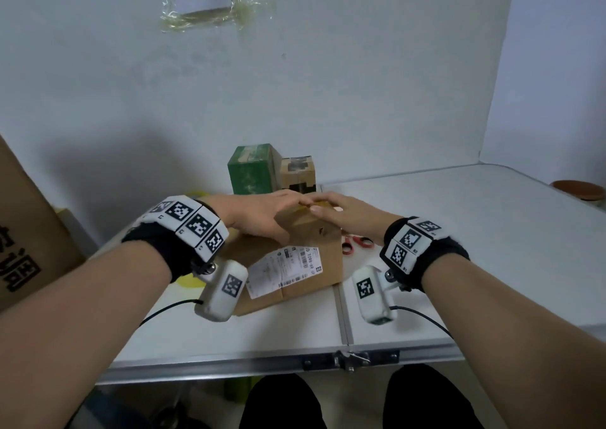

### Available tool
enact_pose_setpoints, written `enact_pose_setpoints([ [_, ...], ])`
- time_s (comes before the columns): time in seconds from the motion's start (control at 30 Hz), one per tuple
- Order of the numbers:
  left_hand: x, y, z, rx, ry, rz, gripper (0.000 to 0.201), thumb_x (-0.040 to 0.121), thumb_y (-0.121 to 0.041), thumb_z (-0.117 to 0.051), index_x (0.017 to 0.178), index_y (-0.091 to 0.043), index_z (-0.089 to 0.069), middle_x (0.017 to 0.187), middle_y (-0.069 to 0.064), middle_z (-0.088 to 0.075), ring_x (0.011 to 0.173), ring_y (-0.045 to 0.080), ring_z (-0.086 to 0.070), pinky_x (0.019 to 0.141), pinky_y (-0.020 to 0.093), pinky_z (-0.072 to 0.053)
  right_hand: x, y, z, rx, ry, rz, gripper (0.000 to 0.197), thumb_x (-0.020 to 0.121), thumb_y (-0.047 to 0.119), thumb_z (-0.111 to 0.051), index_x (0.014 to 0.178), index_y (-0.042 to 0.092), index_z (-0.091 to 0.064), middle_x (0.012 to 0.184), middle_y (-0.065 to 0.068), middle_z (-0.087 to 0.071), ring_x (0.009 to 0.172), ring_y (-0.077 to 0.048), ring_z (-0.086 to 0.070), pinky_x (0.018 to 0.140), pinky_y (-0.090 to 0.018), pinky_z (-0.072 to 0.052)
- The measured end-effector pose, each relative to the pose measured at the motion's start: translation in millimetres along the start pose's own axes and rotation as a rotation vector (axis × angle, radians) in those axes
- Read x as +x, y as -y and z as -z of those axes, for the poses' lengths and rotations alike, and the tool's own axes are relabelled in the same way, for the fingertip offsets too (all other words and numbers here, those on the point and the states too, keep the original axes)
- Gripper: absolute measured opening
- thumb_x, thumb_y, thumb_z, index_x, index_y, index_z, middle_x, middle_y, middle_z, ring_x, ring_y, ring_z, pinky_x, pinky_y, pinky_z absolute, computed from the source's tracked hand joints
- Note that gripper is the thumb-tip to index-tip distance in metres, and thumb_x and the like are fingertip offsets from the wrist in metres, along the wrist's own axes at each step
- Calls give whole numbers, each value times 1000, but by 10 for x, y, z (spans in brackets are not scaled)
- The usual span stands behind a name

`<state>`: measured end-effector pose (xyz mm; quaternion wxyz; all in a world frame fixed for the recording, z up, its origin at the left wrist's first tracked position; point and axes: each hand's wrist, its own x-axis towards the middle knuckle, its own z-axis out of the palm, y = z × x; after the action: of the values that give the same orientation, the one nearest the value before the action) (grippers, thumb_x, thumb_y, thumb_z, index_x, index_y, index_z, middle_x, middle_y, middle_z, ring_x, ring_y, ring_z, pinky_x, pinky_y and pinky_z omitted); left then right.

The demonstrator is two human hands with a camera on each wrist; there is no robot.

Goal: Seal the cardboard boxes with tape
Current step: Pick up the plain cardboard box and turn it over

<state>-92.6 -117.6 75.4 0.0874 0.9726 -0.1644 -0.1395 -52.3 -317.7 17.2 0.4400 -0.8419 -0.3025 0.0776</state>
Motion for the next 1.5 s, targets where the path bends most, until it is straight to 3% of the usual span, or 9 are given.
enact_pose_setpoints([
  [0.27, -265, 353, -97, 126, 22, 301, 114, 50, -78, -74, 132, -72, 6, 157, 4, -15, 135, 33, -36, 111, 49, -35, 0, -13, -131, -103, -87, -25, 55, 93, 56, -51, 137, 24, -42, 143, -2, -39, 117, -15, -48, 94, -33, -46],
  [0.53, -145, 244, 259, 31, 74, 172, 98, 69, -46, -83, 145, -55, -21, 142, -15, -33, 128, 12, -36, 100, 29, -36, -2, 11, 53, 40, -27, -118, 57, 83, 46, -72, 123, 21, -41, 101, 8, -56, 78, -3, -60, 52, -6, -42],
  [0.7, 3, 174, 475, 147, -13, 74, 87, 72, -44, -82, 142, -55, -32, 147, -11, -30, 138, 16, -30, 105, 30, -33, 5, -88, 201, -92, -67, -180, 75, 64, 67, -78, 118, 28, -42, 121, 1, -47, 102, -14, -57, 82, -29, -51],
  [0.83, 86, 253, 421, 94, -514, -34, 82, 78, -40, -77, 146, -44, -31, 162, -10, 1, 147, 27, -16, 116, 50, -26, 12, -225, 191, 23, -199, -334, 102, 35, 95, -65, 109, 27, -43, 115, -8, -57, 96, -22, -64, 90, -41, -55],
  [0.9, 90, 215, 258, -28, -696, -41, 76, 85, -37, -71, 148, -42, -28, 162, -10, 4, 147, 29, -18, 115, 49, -28, -23, -243, 120, 214, -190, -385, 108, 45, 93, -64, 115, 13, -48, 106, -13, -67, 82, -22, -64, 79, -39, -56],
  [1.07, -4, 160, -300, -73, -410, 183, 72, 93, -57, -50, 153, -40, -13, 161, -2, 19, 150, 27, 0, 122, 46, -7, -81, -166, -93, 697, -13, -485, 52, 86, 61, -60, 111, 16, -64, 115, -13, -59, 103, -30, -61, 84, -45, -59],
  [1.17, -40, 256, -494, -214, -348, 218, 76, 89, -66, -48, 153, -39, -17, 160, -8, 7, 149, 30, -7, 121, 44, -15, 13, -201, -287, 757, 47, -545, 53, 88, 61, -57, 112, 14, -62, 124, -16, -53, 113, -38, -58, 91, -53, -55],
  [1.33, 16, 344, -675, -27, -218, 325, 100, 72, -85, -35, 154, -35, -8, 162, -3, 16, 148, 30, 17, 118, 58, -9, 156, -246, -449, 455, -20, -527, 67, 90, 73, -38, 120, 17, -56, 116, -3, -59, 110, -23, -57, 93, -37, -48],
  [1.5, 108, 470, -831, 109, -389, 228, 83, 90, -66, -41, 156, -26, -11, 164, 4, -4, 150, 26, 1, 119, 44, -11, 381, -392, -497, 479, -239, -387, 78, 70, 68, -62, 124, 12, -57, 115, -6, -65, 111, -24, -60, 100, -43, -47],
])
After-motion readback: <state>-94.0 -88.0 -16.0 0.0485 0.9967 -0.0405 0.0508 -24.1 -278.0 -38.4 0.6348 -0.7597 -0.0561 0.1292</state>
